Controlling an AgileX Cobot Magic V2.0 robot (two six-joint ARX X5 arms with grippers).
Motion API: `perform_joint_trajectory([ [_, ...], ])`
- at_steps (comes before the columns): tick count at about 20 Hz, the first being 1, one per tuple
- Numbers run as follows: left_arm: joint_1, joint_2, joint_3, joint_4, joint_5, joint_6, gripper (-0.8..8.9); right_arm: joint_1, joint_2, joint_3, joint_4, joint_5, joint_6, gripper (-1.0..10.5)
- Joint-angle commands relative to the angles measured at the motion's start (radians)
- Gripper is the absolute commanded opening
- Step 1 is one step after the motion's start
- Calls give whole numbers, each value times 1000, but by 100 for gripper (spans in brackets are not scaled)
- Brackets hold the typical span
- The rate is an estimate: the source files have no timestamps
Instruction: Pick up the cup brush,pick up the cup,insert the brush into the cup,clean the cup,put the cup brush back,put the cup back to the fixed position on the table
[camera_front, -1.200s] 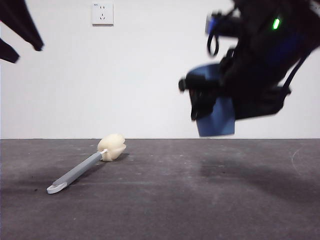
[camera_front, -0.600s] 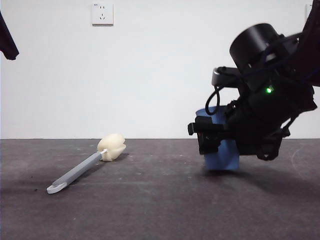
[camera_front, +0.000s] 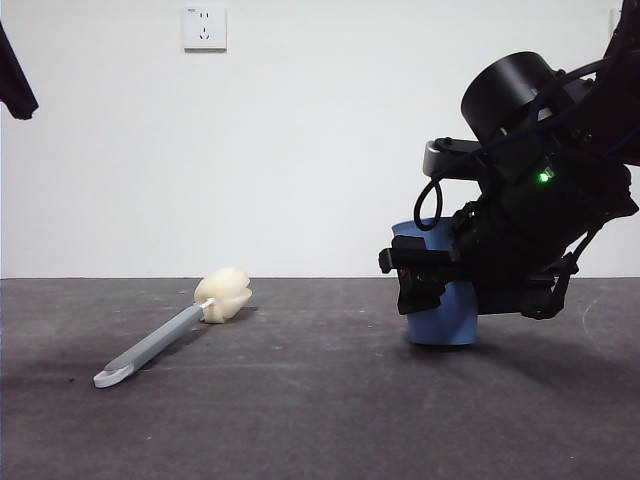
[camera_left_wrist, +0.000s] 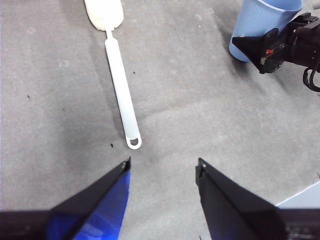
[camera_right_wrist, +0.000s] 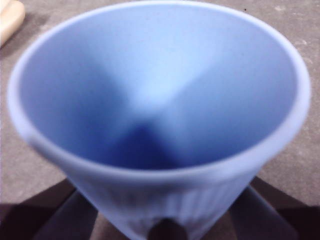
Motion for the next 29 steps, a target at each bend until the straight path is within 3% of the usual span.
perform_joint_trajectory([
  [1, -4, -3, -5, 5, 1, 16, 220, 2, 31, -27, -76, -16, 8, 419],
  [3, -4, -3, -5, 5, 1, 16, 220, 4, 31, -27, -91, -16, 15, 420],
  [6, -4, -3, -5, 4, 1, 16, 220, 4, 18, -27, -129, -15, 23, 527],
  [10, -4, -3, -5, 2, 1, 16, 220, 4, -42, -27, -167, -12, 36, 537],
  [16, -4, -3, -5, 1, 1, 16, 220, 10, -257, -27, -473, -13, 92, 536],
  [20, -4, -3, -5, -7, 2, 19, 220, 26, -492, -27, -778, -166, 168, 536],
  [25, -4, -3, -5, -6, 11, 26, 220, 38, -803, -21, -1078, -378, 175, 536],
  [29, -4, -3, -5, -8, 119, 53, 220, 38, -997, 40, -1202, -458, 174, 535],
])
